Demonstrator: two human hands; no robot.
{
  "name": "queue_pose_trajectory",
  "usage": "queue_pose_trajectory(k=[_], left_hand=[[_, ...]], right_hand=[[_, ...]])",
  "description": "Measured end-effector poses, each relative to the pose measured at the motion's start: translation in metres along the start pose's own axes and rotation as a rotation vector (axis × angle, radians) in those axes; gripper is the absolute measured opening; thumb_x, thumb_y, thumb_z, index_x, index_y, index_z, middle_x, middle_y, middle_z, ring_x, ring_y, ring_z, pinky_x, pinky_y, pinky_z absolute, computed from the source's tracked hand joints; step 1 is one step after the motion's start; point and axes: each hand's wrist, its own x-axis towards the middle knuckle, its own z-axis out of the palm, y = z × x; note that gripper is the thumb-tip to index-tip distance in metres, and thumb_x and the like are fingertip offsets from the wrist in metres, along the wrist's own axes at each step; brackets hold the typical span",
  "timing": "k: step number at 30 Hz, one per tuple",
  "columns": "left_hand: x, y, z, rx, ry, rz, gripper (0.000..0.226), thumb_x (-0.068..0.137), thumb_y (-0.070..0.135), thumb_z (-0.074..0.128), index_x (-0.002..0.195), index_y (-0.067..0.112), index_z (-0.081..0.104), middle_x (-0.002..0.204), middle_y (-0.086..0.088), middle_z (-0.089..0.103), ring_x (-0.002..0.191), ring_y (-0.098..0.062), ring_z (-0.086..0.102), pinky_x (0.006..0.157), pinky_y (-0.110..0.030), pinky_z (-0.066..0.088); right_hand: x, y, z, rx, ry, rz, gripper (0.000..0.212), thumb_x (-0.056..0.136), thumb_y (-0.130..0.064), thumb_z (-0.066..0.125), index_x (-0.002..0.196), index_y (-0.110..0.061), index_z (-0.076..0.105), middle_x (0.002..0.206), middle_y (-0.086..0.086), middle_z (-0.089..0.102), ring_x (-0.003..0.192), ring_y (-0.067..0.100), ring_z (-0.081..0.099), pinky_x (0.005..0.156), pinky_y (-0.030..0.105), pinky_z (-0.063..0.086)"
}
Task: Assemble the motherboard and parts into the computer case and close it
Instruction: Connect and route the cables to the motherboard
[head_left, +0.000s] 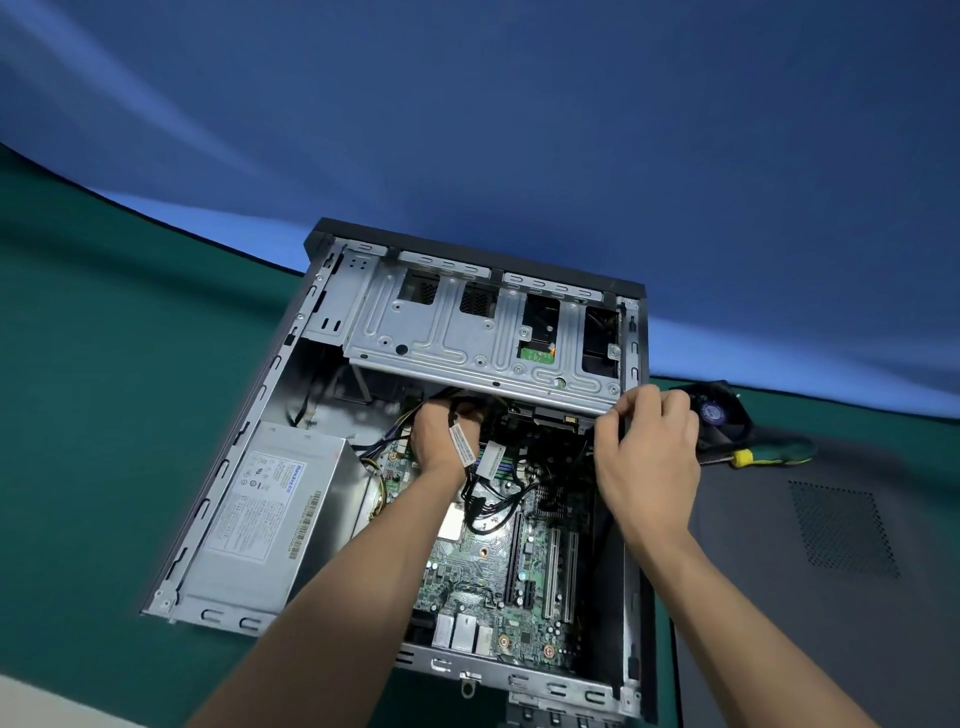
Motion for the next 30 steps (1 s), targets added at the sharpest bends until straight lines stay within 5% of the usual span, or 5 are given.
queue_pose_trajectory(k=[10,19,30], left_hand=[[-0.0087,0.0032,0.0042,0.134,0.036,0.097,0.015,0.081,0.008,0.059,0.072,0.003,0.069,0.072,-0.013,0.067,0.060,-0.025,0.058,0.054,-0.026,0.044],[-0.0080,-0.0040,0.0063,0.115,0.039,0.130,0.016,0.084,0.013,0.060,0.078,0.002,0.070,0.079,-0.013,0.067,0.071,-0.026,0.061,0.068,-0.033,0.052],[-0.0045,-0.0053,0.0064,0.130,0.021,0.107,0.013,0.082,0.007,0.059,0.076,0.001,0.068,0.074,-0.013,0.064,0.063,-0.024,0.055,0.058,-0.031,0.045]], right_hand=[[0.0003,-0.0008,-0.0012,-0.005,-0.013,0.006,0.009,0.090,-0.019,0.050,0.094,-0.011,0.050,0.096,0.000,0.034,0.089,0.015,0.026,0.064,0.031,0.029],[-0.0003,-0.0011,-0.0016,-0.006,-0.008,0.004,0.009,0.090,-0.018,0.050,0.095,-0.010,0.050,0.095,0.000,0.034,0.089,0.015,0.026,0.062,0.031,0.029],[-0.0012,0.0003,-0.0028,-0.013,-0.025,-0.001,0.011,0.091,-0.020,0.049,0.096,-0.011,0.049,0.096,0.000,0.033,0.090,0.016,0.029,0.064,0.032,0.031]])
